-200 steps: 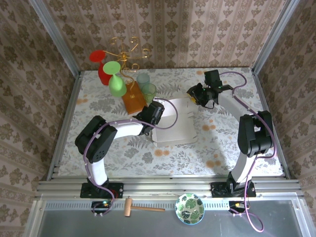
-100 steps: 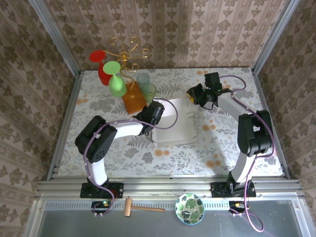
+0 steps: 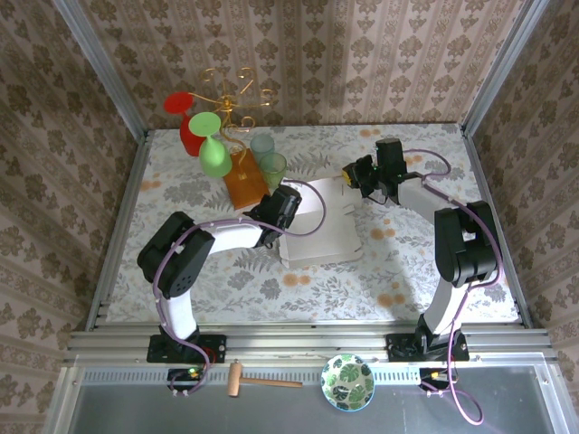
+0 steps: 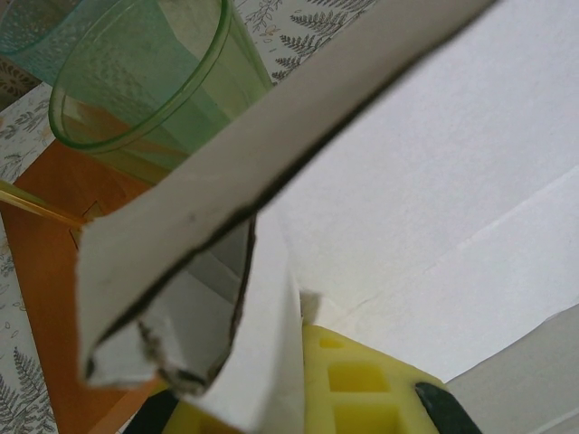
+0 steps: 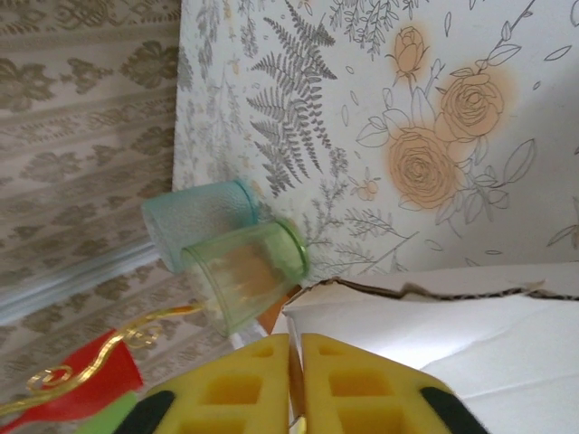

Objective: Fold the paper box

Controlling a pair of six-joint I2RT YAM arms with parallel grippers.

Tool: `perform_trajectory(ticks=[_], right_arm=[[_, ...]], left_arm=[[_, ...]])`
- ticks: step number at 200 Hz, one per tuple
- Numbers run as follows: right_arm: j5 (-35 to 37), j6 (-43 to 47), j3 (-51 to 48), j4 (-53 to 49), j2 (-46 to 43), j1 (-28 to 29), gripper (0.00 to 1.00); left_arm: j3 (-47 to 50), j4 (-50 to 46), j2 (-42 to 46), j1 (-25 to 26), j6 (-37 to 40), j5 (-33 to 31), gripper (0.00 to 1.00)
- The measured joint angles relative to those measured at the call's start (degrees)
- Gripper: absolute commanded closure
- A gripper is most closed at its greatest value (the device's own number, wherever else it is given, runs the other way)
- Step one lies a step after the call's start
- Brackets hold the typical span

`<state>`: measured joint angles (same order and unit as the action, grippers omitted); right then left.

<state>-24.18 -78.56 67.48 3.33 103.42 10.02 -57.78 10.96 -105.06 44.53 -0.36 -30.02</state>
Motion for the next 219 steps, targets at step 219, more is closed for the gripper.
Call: perform_trajectory(ticks=[219], right_arm=[[6.7,3.8,-28.4,8.4,-9.7,-0.7,0.93]], left_arm=[[-9.3,-18.6,0.7,-3.4,-5.6,7.8,1.00]])
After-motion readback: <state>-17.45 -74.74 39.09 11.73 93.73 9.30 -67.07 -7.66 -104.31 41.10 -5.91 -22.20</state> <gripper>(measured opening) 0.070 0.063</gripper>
